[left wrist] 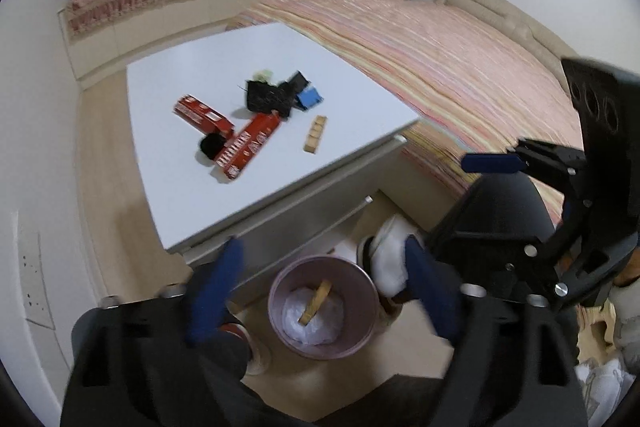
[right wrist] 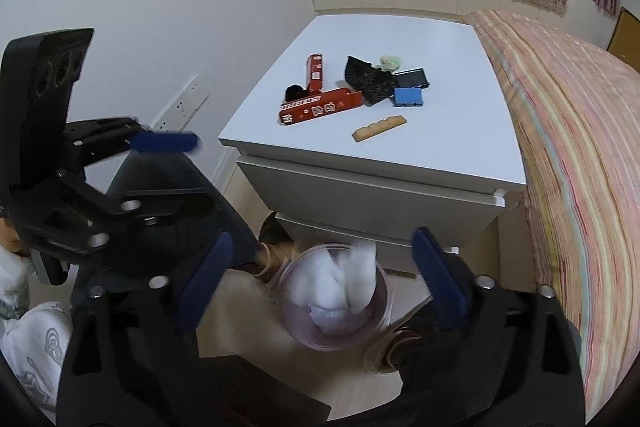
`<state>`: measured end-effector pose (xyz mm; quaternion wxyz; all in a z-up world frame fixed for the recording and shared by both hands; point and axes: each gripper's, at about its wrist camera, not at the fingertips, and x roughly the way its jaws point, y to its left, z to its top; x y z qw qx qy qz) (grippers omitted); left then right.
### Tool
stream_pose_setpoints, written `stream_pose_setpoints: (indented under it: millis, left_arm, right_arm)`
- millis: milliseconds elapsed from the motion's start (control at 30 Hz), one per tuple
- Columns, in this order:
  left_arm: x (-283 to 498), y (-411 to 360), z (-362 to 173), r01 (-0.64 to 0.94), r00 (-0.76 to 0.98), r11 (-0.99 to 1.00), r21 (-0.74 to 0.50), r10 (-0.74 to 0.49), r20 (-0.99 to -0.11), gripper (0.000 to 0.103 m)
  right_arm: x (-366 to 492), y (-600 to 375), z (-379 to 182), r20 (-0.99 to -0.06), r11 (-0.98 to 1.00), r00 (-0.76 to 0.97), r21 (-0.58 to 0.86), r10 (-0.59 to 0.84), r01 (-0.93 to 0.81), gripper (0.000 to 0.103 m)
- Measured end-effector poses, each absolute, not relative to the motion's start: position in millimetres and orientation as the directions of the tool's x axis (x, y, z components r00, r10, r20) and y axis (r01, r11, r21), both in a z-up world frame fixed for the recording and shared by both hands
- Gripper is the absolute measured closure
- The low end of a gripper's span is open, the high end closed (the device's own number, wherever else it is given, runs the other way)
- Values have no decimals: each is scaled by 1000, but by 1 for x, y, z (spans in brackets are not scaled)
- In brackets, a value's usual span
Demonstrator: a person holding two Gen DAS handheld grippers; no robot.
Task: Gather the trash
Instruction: 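Move both tools back toward the table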
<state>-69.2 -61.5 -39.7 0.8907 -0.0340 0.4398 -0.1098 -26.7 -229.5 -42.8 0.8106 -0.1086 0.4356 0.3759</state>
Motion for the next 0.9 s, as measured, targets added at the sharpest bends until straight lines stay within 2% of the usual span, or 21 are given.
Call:
stream_pose_setpoints:
  millis: [167,900]
  left_arm:
    - [-67,-52,-41,105,600,983,-148,-181,-779,8]
    - [-61,-39,-38,62,603,985,-158,-163,-781,8]
  right_arm:
    - [-23,-232,-46,-796,709,333,162,505,-687,5]
    - [-13,-230,-39,-795,725,353,153,494,-671,4]
